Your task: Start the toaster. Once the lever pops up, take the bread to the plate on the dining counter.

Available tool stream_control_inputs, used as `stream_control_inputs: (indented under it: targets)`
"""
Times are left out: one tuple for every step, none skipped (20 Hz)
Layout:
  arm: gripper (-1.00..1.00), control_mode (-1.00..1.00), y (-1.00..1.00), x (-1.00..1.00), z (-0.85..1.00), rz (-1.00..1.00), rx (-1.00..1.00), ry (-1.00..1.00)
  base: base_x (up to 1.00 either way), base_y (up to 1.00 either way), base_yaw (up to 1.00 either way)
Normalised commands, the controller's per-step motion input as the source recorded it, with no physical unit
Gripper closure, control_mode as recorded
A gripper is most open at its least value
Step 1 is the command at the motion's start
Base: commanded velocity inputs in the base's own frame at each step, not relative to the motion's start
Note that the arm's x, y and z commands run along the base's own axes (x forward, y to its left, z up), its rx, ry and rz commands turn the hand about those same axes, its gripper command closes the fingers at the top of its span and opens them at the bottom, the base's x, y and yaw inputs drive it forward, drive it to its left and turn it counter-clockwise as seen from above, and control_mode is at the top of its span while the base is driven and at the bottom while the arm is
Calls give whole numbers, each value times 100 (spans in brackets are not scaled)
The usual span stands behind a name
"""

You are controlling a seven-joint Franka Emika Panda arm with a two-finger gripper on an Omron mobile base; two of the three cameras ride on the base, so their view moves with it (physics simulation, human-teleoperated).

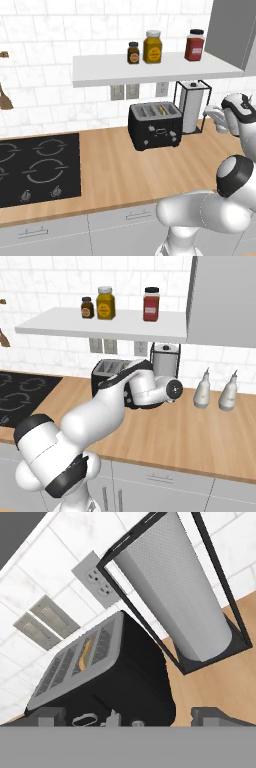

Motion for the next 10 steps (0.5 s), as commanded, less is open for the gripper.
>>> stream_control_inputs:
  targets:
    - [-100,-100,0,0,0,0,0,0,0,0,0]
    - [-100,-100,0,0,0,0,0,0,0,0,0]
    - [-100,-100,0,0,0,0,0,0,0,0,0]
    - [-100,-100,0,0,0,0,0,0,0,0,0]
    - [-100,-100,0,0,0,0,0,0,0,0,0]
    - [-100,-100,0,0,0,0,0,0,0,0,0]
    - [-100,-100,0,0,0,0,0,0,0,0,0]
    - [-100,-100,0,0,0,0,0,0,0,0,0]
    - [-100,-100,0,0,0,0,0,0,0,0,0]
    - [-100,-100,0,0,0,0,0,0,0,0,0]
